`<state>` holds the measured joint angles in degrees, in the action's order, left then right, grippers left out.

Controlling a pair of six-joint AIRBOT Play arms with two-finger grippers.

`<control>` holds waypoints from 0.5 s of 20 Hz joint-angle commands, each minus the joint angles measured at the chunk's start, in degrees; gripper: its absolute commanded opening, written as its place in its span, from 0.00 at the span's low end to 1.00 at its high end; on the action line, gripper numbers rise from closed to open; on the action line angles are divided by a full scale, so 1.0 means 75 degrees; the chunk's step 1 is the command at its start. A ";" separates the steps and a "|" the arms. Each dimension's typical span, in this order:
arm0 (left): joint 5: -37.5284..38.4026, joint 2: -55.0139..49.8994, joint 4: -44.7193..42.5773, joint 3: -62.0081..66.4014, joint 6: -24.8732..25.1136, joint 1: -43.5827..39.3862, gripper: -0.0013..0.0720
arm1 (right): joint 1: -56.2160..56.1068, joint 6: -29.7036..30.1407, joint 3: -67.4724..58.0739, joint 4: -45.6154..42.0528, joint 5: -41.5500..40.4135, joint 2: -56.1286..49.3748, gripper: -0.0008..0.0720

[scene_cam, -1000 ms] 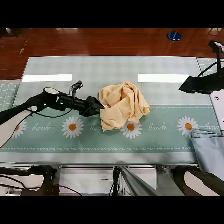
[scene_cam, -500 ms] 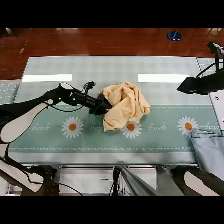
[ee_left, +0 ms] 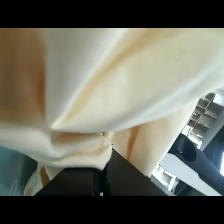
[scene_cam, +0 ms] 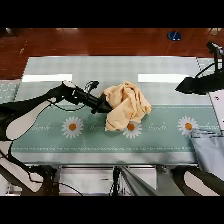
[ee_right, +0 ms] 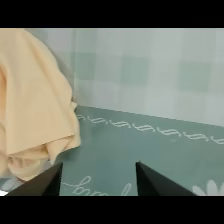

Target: Fold the shirts.

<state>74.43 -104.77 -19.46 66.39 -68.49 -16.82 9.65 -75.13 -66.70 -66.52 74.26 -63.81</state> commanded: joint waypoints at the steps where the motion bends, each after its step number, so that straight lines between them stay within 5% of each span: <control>1: 0.0306 0.0061 0.0003 0.0026 0.0335 -0.0003 0.05 | -0.0003 0.1000 0.0391 0.1851 0.0035 -0.0099 0.82; 4: 0.0399 0.0082 0.0006 0.0026 0.0641 -0.0006 0.05 | -0.0128 0.1361 0.1075 0.2914 0.0009 -0.0621 0.84; 10: 0.0533 0.0085 0.0006 0.0026 0.0790 -0.0003 0.05 | -0.1693 0.1891 0.1623 0.2492 -0.1005 -0.2069 0.84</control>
<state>77.82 -104.16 -19.42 66.54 -63.68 -16.84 2.22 -63.05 -55.99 -47.77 71.79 -74.78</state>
